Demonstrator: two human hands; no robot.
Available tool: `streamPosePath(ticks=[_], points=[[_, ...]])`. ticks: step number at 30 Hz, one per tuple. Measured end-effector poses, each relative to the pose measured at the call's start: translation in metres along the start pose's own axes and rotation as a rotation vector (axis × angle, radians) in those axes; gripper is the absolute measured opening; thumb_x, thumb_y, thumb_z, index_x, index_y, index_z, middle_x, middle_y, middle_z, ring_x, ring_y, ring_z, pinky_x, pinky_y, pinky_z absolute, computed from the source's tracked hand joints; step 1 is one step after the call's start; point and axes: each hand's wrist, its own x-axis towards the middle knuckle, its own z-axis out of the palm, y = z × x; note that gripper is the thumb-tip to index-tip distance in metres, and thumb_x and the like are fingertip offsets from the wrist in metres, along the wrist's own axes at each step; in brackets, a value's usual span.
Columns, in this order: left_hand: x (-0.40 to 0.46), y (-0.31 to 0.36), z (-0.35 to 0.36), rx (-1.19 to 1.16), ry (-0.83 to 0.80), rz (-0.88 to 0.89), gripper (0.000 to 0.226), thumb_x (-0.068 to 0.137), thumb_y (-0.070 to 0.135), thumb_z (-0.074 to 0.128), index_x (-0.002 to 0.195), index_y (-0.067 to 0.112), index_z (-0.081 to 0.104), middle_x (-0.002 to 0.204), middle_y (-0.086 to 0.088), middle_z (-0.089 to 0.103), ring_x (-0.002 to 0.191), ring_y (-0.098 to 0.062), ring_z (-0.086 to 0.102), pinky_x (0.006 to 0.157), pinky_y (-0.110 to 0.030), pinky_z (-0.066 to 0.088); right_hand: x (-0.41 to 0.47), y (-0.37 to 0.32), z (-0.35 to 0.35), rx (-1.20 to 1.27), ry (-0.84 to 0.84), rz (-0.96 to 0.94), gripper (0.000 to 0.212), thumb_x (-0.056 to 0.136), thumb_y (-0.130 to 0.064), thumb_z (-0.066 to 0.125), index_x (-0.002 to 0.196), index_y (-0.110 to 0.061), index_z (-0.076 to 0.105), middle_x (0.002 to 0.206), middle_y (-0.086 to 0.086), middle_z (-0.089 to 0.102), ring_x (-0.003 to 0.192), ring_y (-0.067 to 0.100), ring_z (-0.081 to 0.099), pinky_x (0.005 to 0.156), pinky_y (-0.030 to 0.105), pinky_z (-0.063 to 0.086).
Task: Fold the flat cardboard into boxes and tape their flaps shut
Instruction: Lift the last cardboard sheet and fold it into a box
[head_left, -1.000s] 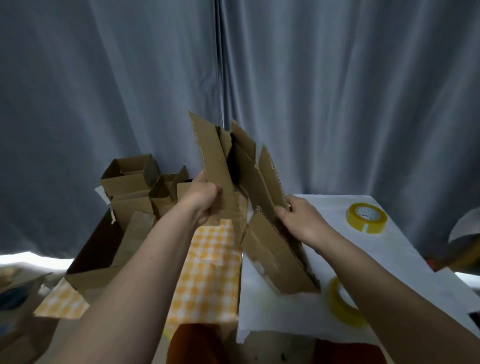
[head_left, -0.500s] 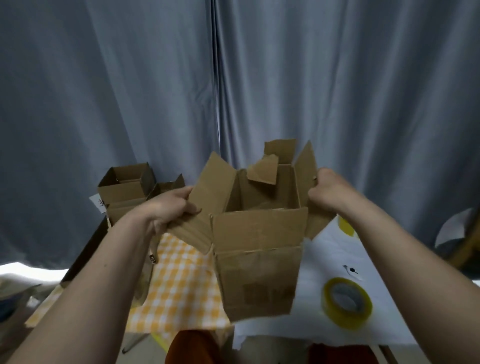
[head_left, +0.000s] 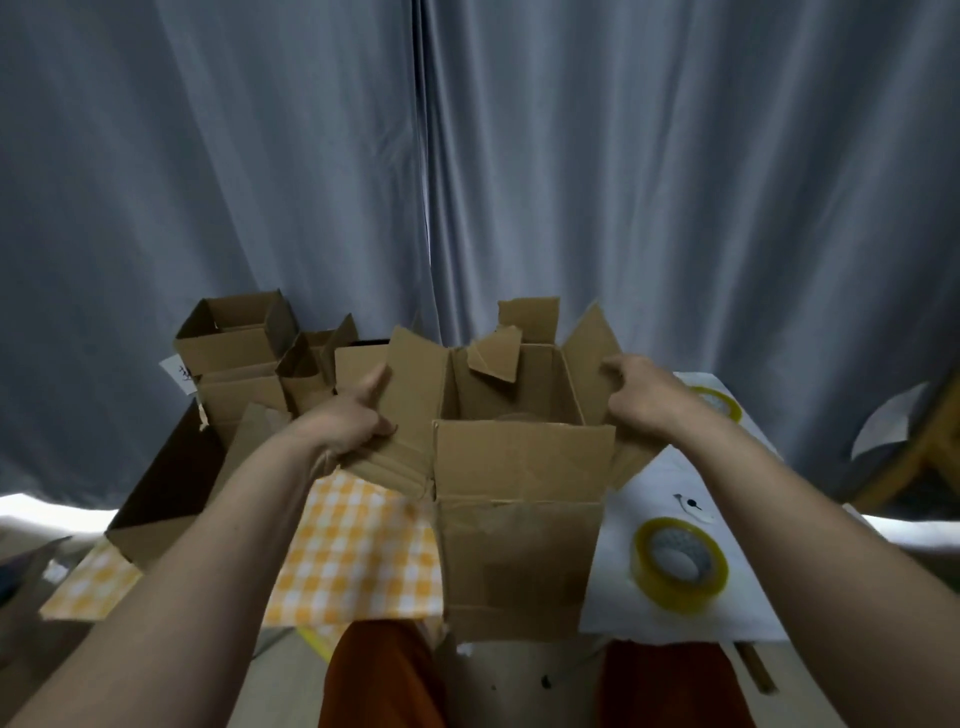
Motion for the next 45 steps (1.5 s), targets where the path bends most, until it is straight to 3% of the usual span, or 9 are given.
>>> streamPosePath(ticks=[5,8,14,18,24,29,34,40,45], points=[[-0.006,-0.011,0.025,0.323,0.097,-0.041,0.082,0.084,0.006,0.067,0.15,0.033,0.027,0.149,-0.01,0.034,0.11,-0.022,0.05,0.084,-0.028,0.048,-0.003,0.015,0.012,-0.18,0.048,-0.021,0.038,0.084,-0.012,0.051,0.121,-0.01,0.055,0.124,0.014,0.058,0.111,0.034,0.055,0.089,0.04,0.048],[-0.006,-0.004,0.043,0.715,0.233,0.335,0.071,0.086,0.007,0.063,0.146,0.034,0.035,0.157,-0.001,0.024,0.142,-0.027,0.023,0.114,-0.038,0.024,0.0,0.016,0.015,-0.115,0.045,-0.023,0.036,0.083,-0.01,0.051,0.117,-0.01,0.059,0.121,0.014,0.059,0.108,0.034,0.055,0.085,0.038,0.046],[-0.001,-0.022,0.089,0.936,-0.067,0.485,0.047,0.098,0.035,0.044,0.145,0.033,0.038,0.154,0.008,0.032,0.144,-0.016,0.018,0.118,-0.042,0.001,0.012,0.04,0.023,-0.091,0.01,0.016,0.04,0.081,-0.002,0.045,0.117,-0.006,0.061,0.124,0.016,0.059,0.112,0.033,0.054,0.094,0.041,0.047],[-0.004,-0.061,0.103,0.854,-0.168,0.362,0.068,0.09,0.05,0.056,0.149,0.03,0.028,0.161,0.005,0.009,0.147,-0.014,-0.005,0.118,-0.042,-0.008,0.003,0.074,0.053,0.029,-0.149,0.005,0.04,0.094,-0.007,0.042,0.128,-0.017,0.058,0.14,0.013,0.047,0.123,0.032,0.047,0.097,0.032,0.04],[-0.001,-0.066,0.099,0.871,-0.075,0.408,0.059,0.089,0.052,0.057,0.142,0.032,0.042,0.161,0.003,0.011,0.148,-0.018,0.0,0.118,-0.039,-0.005,-0.011,0.066,0.06,-0.357,0.216,-0.36,0.058,0.098,-0.047,0.028,0.111,-0.008,0.068,0.15,0.007,0.036,0.143,0.026,0.018,0.117,0.042,0.009],[-0.001,-0.062,0.101,0.72,-0.1,0.338,0.061,0.092,0.038,0.059,0.147,0.023,0.036,0.16,0.005,0.014,0.148,-0.019,0.002,0.121,-0.038,0.004,-0.035,0.042,0.048,0.053,-0.354,-0.433,0.082,0.067,-0.083,0.026,0.096,-0.023,0.074,0.114,-0.006,0.067,0.128,-0.002,0.031,0.109,0.03,0.012],[0.011,-0.056,0.111,0.558,-0.046,0.261,0.083,0.088,0.032,0.068,0.153,0.026,0.017,0.16,-0.001,0.017,0.147,-0.023,0.004,0.118,-0.038,0.01,-0.031,0.037,0.035,-0.226,-0.792,-0.293,0.055,0.057,-0.07,0.072,0.101,-0.039,0.058,0.103,-0.019,0.061,0.092,0.001,0.058,0.09,0.028,0.048],[0.05,-0.034,0.126,0.436,0.079,0.172,0.097,0.075,0.041,0.078,0.151,0.018,0.02,0.153,-0.006,0.031,0.142,-0.026,0.023,0.113,-0.039,0.026,-0.024,0.036,0.068,-0.395,-0.389,-0.315,0.068,0.073,-0.057,0.07,0.129,-0.026,0.044,0.123,-0.002,0.055,0.109,0.02,0.052,0.098,0.04,0.038],[0.09,-0.005,0.131,0.351,0.146,0.235,0.108,0.07,0.043,0.082,0.152,0.013,0.018,0.155,-0.006,0.029,0.143,-0.024,0.025,0.115,-0.035,0.023,-0.018,0.042,0.082,-0.235,-0.464,-0.367,0.071,0.075,-0.042,0.074,0.134,-0.024,0.04,0.134,-0.001,0.045,0.115,0.015,0.045,0.091,0.028,0.041]])
